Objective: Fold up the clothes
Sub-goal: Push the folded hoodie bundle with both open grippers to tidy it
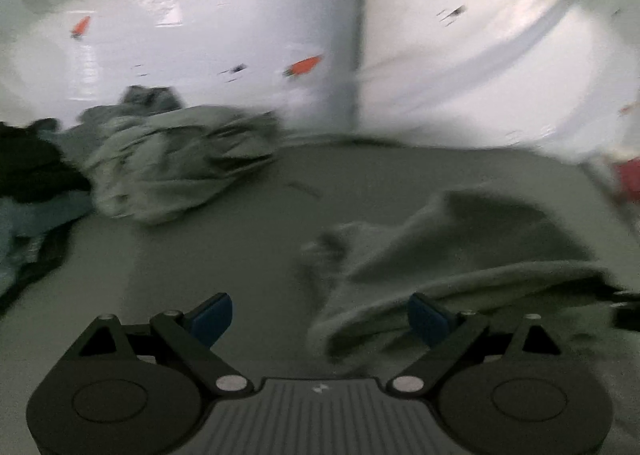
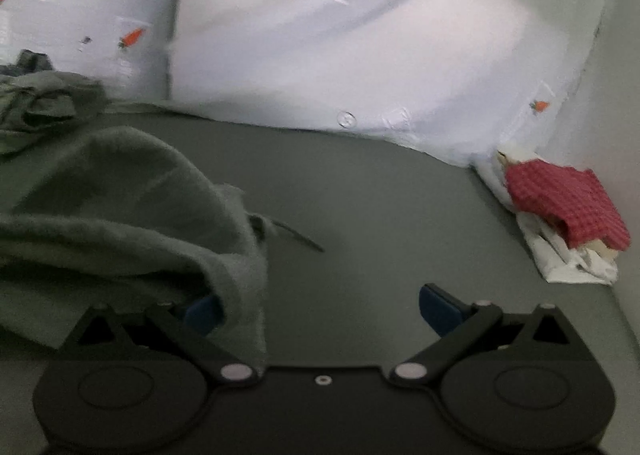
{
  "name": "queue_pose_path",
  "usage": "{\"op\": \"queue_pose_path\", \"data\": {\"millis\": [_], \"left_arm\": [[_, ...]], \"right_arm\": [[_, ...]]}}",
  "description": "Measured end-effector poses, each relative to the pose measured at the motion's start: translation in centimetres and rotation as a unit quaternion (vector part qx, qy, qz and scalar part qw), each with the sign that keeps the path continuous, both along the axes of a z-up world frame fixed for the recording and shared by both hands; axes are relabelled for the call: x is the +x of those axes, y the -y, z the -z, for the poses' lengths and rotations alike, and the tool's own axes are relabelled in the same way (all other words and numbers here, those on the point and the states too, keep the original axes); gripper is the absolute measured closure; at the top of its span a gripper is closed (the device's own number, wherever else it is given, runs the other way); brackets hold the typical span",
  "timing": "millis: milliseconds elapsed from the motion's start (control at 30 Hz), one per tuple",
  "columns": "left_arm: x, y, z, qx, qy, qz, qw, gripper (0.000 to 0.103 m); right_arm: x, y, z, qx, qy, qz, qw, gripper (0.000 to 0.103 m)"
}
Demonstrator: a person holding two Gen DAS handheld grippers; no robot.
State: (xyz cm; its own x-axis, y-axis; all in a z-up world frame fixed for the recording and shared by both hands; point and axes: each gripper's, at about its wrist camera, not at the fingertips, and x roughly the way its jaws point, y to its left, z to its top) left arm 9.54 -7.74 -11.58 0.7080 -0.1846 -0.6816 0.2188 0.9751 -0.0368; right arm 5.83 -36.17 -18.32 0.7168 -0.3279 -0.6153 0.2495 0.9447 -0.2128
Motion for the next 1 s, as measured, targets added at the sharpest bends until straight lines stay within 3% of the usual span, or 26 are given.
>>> {"op": "queue_pose_path", "data": {"millis": [100,200,333,467,633,833,1000], "left_arm": [[0.0,-0.4,-0.9,-0.034,0.008,0.009,0.9994,0.005],[1.4,0.0,-0.1,-0.012,0.007,-0.034,0.9993,0.004],[4.2,0.8,2.4,0.026,-0.016,-0.076,0.9966,0.004],[5.7,2.2,5.0,0.051,-0.042,-0.063,0.9958,0.004],[5.5,3.2,7.3,0.092,-0.066,-0.031,0.9931,0.004],[6.4,2.8,8.7,0.083,-0.094,-0.030,0.9916,0.004],[6.5,3.4,8.1,0.105,-0.086,-0.032,0.9903,0.004]], "right_arm": [[-0.1,-0.3,-1.1,0.020,0.024,-0.015,0.999,0.000],[0.5,-0.1,-1.8,0.043,0.044,-0.020,0.998,0.000],[3.0,0.2,-0.6,0.054,0.025,-0.007,0.998,0.000],[5.3,0.7,2.1,0.075,-0.015,0.009,0.997,0.000],[5.2,1.2,4.8,0.082,-0.060,0.014,0.995,0.000],[5.0,1.4,5.8,0.096,-0.073,0.021,0.992,0.000],[5.3,1.2,5.5,0.085,-0.075,0.015,0.993,0.000]]}}
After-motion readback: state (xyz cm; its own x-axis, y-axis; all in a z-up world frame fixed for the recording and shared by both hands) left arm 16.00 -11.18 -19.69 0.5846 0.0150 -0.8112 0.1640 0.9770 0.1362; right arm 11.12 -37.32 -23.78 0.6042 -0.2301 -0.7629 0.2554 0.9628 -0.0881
